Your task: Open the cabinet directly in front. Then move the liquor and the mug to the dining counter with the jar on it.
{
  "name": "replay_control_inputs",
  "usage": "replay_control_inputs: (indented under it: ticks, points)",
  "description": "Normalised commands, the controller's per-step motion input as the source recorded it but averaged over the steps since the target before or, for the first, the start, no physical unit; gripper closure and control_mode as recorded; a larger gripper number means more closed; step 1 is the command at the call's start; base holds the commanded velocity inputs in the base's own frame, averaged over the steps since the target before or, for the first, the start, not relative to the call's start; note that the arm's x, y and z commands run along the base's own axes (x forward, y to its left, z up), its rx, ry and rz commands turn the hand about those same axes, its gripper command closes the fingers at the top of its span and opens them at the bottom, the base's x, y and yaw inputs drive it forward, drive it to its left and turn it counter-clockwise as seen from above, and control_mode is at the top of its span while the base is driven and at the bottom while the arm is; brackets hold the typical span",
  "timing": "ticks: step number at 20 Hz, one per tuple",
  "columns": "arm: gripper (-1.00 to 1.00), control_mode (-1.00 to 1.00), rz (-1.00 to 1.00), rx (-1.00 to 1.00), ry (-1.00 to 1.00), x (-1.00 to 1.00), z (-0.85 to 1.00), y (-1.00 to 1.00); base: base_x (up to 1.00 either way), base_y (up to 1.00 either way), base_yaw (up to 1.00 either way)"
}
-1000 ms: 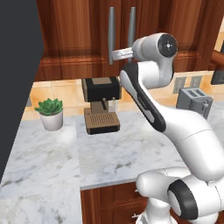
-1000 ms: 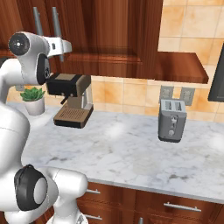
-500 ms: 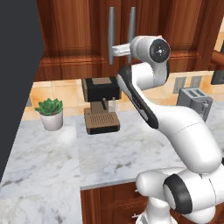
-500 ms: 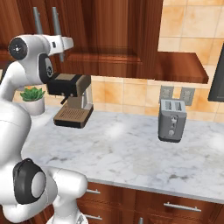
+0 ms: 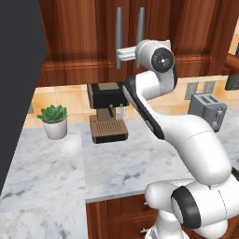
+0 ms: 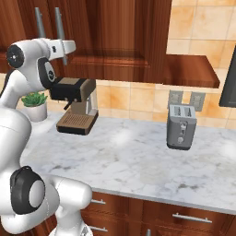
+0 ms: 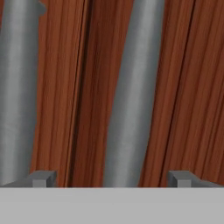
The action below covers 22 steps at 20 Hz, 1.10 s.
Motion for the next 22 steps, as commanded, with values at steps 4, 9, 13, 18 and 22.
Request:
replay_control_inputs:
  ticks: [4, 9, 13, 18, 22]
  points:
    - [-1.0, -1.0, 0.0, 0.0, 0.0, 0.0, 0.0, 0.0, 0.0, 0.0, 0.0]
    - [-1.0, -1.0, 0.0, 0.0, -0.01, 0.08, 0.0, -0.01, 0.0, 0.0, 0.0]
    - [-1.0, -1.0, 0.0, 0.0, -0.01, 0.07, 0.0, 0.0, 0.0, 0.0, 0.0]
    - [-1.0, -1.0, 0.0, 0.02, 0.0, 0.05, 0.07, -0.05, 0.0, 0.0, 0.0]
    - [-1.0, -1.0, -0.02, 0.02, 0.0, 0.13, 0.29, -0.01, 0.0, 0.0, 0.0]
